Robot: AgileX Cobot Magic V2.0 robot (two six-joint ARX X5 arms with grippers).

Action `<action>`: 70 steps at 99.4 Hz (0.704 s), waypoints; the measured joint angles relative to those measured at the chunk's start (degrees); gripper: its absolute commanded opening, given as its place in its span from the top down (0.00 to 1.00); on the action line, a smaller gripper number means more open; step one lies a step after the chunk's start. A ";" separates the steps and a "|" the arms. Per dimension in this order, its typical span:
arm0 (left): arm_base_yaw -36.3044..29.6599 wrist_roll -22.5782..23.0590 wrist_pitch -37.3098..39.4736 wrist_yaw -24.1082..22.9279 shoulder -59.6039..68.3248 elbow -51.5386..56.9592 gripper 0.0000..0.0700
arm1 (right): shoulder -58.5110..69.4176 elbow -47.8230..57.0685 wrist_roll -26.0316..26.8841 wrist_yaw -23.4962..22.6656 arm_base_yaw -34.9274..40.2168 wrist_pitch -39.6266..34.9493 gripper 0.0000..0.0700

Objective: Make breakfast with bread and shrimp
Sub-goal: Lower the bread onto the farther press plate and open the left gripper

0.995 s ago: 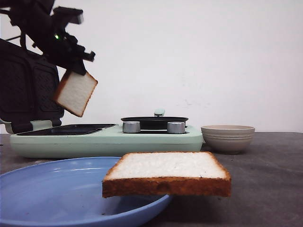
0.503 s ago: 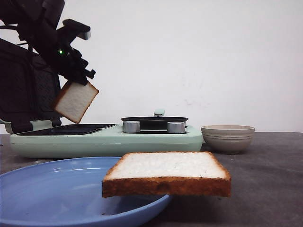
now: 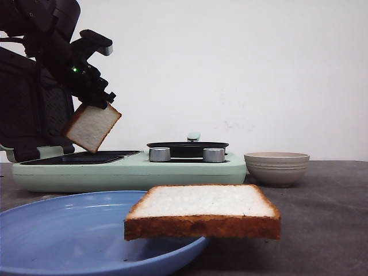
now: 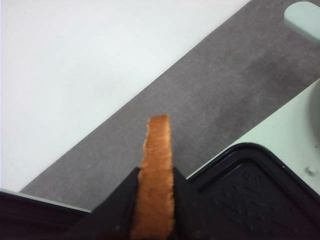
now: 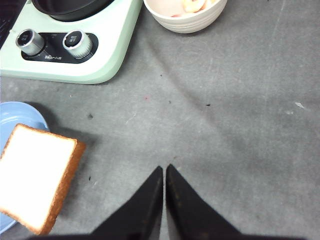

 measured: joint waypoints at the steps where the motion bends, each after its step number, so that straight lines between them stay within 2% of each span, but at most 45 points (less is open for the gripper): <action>1: 0.00 0.02 -0.20 0.04 0.00 0.00 1.00 | 0.00 0.00 0.00 0.00 0.00 0.00 1.00; 11: 0.00 0.02 -1.66 0.76 0.00 0.00 0.98 | 0.00 0.00 0.00 0.00 0.00 0.00 1.00; 24: 0.00 0.00 -3.87 2.43 0.00 0.00 0.72 | 0.00 0.00 0.00 0.00 0.00 -0.02 1.00; 30: 0.00 -0.11 -5.03 3.32 0.00 0.00 0.66 | 0.00 0.00 0.00 0.00 0.00 -0.02 1.00; 70: -0.39 -6.10 -5.75 8.37 0.02 0.00 0.64 | 0.00 0.00 0.00 0.00 0.00 0.00 1.00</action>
